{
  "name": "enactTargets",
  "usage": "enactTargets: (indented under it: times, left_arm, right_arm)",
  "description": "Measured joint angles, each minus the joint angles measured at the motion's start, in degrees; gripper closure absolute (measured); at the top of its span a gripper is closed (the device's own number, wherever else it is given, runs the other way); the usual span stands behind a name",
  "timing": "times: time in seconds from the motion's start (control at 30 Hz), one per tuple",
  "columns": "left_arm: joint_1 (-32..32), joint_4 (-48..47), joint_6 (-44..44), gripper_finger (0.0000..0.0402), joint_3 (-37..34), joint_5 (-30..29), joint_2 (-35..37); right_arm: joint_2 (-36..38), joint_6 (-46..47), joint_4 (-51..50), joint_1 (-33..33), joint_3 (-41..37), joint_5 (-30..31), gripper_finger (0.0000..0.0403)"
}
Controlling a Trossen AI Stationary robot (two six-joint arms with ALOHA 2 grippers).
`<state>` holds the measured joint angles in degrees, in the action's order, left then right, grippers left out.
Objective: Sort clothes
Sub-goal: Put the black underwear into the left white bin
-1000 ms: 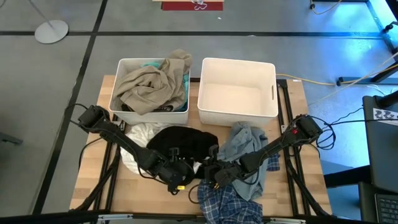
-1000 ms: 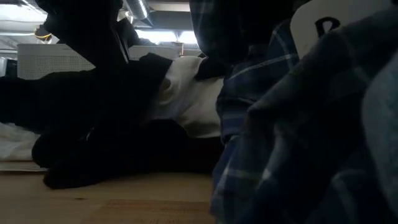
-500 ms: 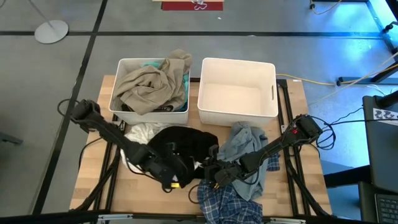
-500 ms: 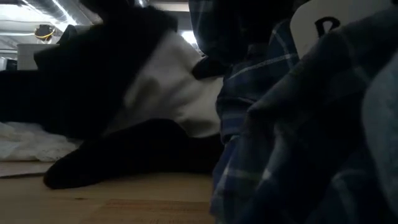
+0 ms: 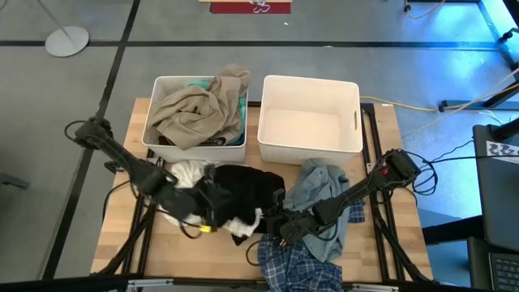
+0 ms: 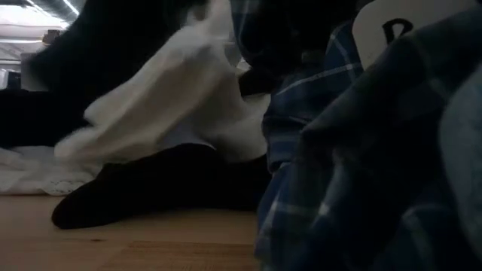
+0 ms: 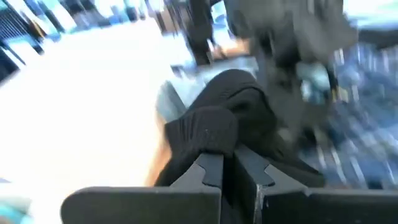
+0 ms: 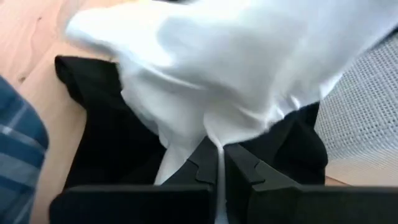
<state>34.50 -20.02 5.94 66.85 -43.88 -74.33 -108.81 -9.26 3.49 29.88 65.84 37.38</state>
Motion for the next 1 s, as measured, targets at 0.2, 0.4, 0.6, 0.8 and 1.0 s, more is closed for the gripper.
enactTargets:
  times: [0.2,0.4,0.6,0.8,1.0]
  left_arm:
    - [-0.6,12.1,-15.1,0.0397,0.0,-11.4,8.1]
    - [-4.3,29.7,-35.5,0.0398,0.0,-15.7,13.2]
    - [-15.6,40.4,-51.4,0.0399,0.0,-16.2,15.2]
    - [-31.7,33.1,-50.4,0.0397,0.0,-20.3,15.5]
    - [-44.6,2.2,-23.1,0.0399,0.0,-11.7,16.2]
  right_arm:
    - [0.0,0.0,-0.2,0.0,0.0,-1.9,0.0391]
    - [0.0,0.0,-0.2,0.1,0.0,-2.0,0.0391]
    - [0.0,0.0,-0.2,0.0,0.0,-2.1,0.0391]
    - [0.0,1.0,-0.3,0.1,0.0,-2.0,0.0391]
    - [0.0,1.7,-1.0,0.1,0.0,-2.1,0.0391]
